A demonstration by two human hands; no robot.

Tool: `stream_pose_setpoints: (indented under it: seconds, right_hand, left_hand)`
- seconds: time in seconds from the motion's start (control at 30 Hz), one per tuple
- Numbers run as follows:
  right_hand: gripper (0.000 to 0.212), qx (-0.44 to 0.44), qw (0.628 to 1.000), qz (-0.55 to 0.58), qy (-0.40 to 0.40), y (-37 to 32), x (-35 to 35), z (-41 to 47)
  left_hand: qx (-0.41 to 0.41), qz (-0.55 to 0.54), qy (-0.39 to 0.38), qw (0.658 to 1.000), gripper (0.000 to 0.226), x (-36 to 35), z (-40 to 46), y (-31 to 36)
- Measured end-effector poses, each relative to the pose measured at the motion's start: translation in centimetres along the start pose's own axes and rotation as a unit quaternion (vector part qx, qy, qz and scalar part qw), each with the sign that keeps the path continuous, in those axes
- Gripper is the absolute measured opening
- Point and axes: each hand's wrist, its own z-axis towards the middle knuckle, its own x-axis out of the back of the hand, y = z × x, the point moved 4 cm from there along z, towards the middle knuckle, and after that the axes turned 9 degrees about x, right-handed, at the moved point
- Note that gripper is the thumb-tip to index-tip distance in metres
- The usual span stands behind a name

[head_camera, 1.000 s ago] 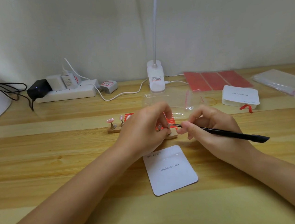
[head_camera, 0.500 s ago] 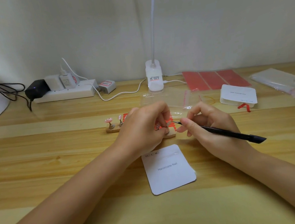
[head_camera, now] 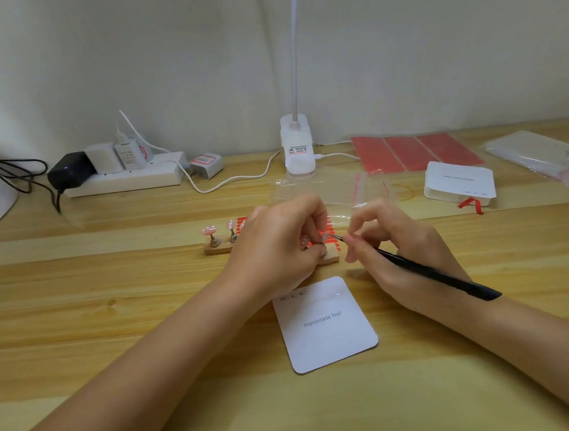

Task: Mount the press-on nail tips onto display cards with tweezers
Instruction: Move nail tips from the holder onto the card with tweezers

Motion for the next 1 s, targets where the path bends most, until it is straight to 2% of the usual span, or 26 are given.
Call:
stream_pose_setpoints:
  seconds: [0.13, 0.37, 0.43, 0.5, 0.57, 0.67, 0.83, 1.0]
  right_hand:
    - [0.008, 0.036, 0.999, -0.025, -0.005, -0.3, -0.2, -0.1]
    - [0.018, 0.026, 0.998, -0.053, -0.004, -0.3, -0.5, -0.2]
    - [0.02, -0.019, 0.998, -0.059, 0.025, 0.6, 0.0, 0.0]
    - [0.022, -0.107, 0.99, -0.012, 0.09, 2.0, 1.0, 0.2]
    - [0.017, -0.122, 0.985, 0.017, 0.12, 2.2, 1.6, 0.3]
    - [0.016, -0.112, 0.989, 0.046, 0.089, 1.5, 1.2, 0.4]
    - [0.023, -0.153, 0.974, 0.147, 0.079, 1.8, 1.4, 0.5]
    - [0.02, -0.177, 0.967, 0.173, 0.067, 2.3, 1.5, 0.5]
  left_hand:
    - [0.01, 0.006, -0.003, 1.0, 0.042, 0.0, 0.0, 0.0]
    - [0.015, 0.006, -0.01, 1.0, 0.028, 0.0, 0.2, 0.3]
    - [0.018, 0.014, -0.01, 1.0, 0.028, 0.1, 0.2, 0.2]
    - [0.019, 0.017, -0.011, 1.0, 0.029, 0.1, 0.1, 0.1]
    - [0.016, 0.016, -0.012, 1.0, 0.029, 0.0, 0.0, 0.1]
    - [0.008, 0.03, -0.021, 0.999, 0.03, 0.0, 0.0, 0.1]
    - [0.004, 0.043, -0.031, 0.999, 0.024, 0.1, -0.2, 0.0]
    - [-0.023, 0.078, -0.011, 0.997, 0.031, 0.7, -0.6, 0.8]
